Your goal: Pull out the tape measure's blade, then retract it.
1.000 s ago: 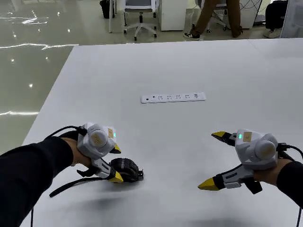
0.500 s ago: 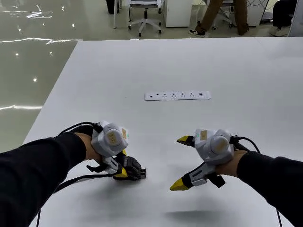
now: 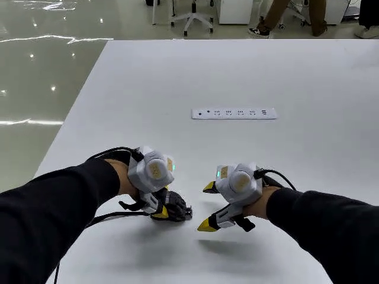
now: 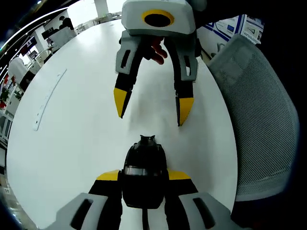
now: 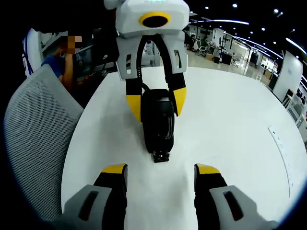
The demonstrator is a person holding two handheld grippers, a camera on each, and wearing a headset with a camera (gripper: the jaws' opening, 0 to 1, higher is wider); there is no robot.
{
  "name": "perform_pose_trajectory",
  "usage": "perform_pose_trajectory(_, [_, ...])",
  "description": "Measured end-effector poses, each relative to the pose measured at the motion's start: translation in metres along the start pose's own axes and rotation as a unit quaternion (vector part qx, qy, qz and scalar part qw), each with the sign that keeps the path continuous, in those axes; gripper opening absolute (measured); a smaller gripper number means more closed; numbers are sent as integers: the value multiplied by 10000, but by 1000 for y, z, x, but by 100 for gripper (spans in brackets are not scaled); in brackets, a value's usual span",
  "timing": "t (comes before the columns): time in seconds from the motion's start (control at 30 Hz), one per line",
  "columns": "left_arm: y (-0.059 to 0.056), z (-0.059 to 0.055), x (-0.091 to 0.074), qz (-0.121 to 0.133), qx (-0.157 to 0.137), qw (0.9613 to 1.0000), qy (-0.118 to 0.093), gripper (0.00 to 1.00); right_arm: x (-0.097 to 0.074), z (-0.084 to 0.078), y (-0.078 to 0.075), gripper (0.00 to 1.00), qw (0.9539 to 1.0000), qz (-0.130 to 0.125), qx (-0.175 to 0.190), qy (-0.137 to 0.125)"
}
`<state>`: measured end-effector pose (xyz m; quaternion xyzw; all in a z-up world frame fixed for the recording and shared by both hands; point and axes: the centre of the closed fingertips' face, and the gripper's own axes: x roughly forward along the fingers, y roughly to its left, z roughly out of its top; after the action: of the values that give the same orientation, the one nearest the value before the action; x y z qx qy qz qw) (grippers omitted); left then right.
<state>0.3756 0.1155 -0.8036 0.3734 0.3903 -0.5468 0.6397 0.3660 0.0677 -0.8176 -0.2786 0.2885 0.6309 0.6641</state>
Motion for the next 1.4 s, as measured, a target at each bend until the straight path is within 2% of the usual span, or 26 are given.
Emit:
perform_pose_trajectory(0.23, [0, 1, 1, -2, -118, 9999, -54, 30, 20, 5, 0, 36, 9995, 172, -208, 139])
perform_pose_trajectory(0.33, [0, 0, 0, 41, -162, 9998, -134, 30, 25, -1, -5, 22, 9987, 76, -367, 336])
perform_pose_trajectory(0.37, [0, 0, 0, 61, -168, 9997, -161, 30, 27, -2, -5, 15, 9986, 85, -384, 366])
perform_pose_trajectory(0.4, [-1, 0, 0, 86, -191, 9996, -207, 30, 28, 0, -1, 13, 9987, 180, -362, 321])
perform_pose_trajectory(0.5, [0, 0, -1, 100, -237, 9993, -279, 31, 32, 1, 1, 14, 9980, 190, -486, 370])
perform_pose_trajectory(0.57, [0, 0, -1, 89, -245, 9992, -312, 31, 33, 2, -2, 12, 9985, 156, -325, 408])
perform_pose_trajectory(0.73, [0, 0, -1, 86, -233, 9990, -374, 31, 32, 3, -1, 9, 9987, 203, -337, 311])
perform_pose_trajectory(0.87, [1, 0, -2, 147, -239, 9986, -452, 30, 31, 3, -2, 8, 9991, 207, -152, 331])
perform_pose_trajectory(1.1, [2, -2, -4, 109, -342, 9984, -442, 30, 29, 1, -3, 8, 9986, 191, -361, 331])
perform_pose_trajectory(1.4, [4, -1, -4, 111, -453, 9976, -508, 30, 19, -12, -7, 8, 9991, 202, -122, 347])
